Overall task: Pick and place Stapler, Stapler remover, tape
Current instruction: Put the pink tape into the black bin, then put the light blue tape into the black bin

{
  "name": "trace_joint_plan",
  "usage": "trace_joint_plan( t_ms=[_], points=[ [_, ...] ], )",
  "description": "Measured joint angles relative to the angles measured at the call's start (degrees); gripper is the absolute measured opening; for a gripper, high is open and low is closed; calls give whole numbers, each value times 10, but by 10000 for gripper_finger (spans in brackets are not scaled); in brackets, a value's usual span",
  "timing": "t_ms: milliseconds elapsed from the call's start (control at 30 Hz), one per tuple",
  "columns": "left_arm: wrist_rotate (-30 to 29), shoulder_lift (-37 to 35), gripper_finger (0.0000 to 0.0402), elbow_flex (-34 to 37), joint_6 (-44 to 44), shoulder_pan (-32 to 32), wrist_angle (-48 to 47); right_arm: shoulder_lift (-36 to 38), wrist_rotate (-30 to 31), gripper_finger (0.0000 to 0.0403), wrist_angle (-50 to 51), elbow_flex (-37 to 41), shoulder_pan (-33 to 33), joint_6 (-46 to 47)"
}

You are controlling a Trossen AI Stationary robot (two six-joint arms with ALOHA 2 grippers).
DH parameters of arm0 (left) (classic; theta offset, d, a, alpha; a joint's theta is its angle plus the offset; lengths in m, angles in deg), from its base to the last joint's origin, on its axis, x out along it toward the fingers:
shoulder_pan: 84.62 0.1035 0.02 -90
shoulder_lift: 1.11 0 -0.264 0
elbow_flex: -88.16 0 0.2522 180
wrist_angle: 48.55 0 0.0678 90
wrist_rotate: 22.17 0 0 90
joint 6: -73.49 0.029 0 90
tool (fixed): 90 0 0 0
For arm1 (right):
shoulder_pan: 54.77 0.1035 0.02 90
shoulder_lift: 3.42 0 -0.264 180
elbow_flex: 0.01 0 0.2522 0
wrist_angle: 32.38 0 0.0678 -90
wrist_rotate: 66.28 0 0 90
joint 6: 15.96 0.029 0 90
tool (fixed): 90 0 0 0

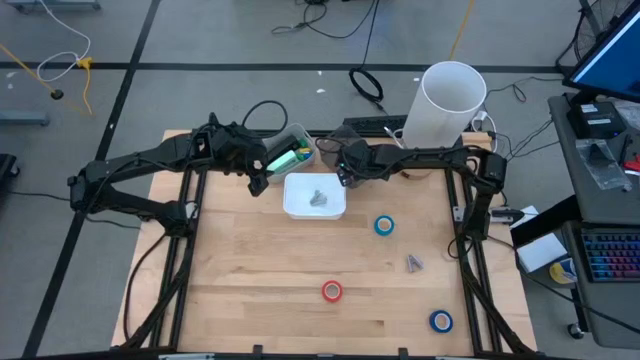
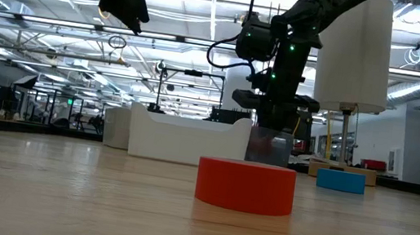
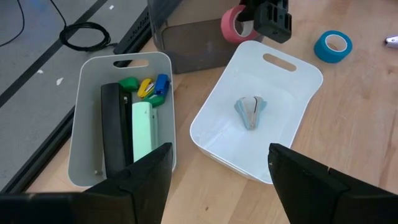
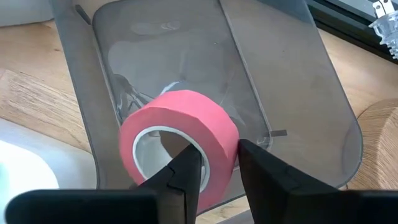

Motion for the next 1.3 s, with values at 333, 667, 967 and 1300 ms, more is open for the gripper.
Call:
trace_joint_plan(
  t_ms=[333,667,967,1300],
  points=[
    [0,0,262,0,-2,0,0,0,-5,128,-1,0,0,0],
    [0,0,262,0,-2,0,0,32,-137,115,-61,0,13,-22],
    [0,0,262,0,-13,-20,0,128,-176,86,3,0,79,-25],
    [-3,0,262,0,-39,-65,3,182,-210,67,281,0,186,-15]
  ],
)
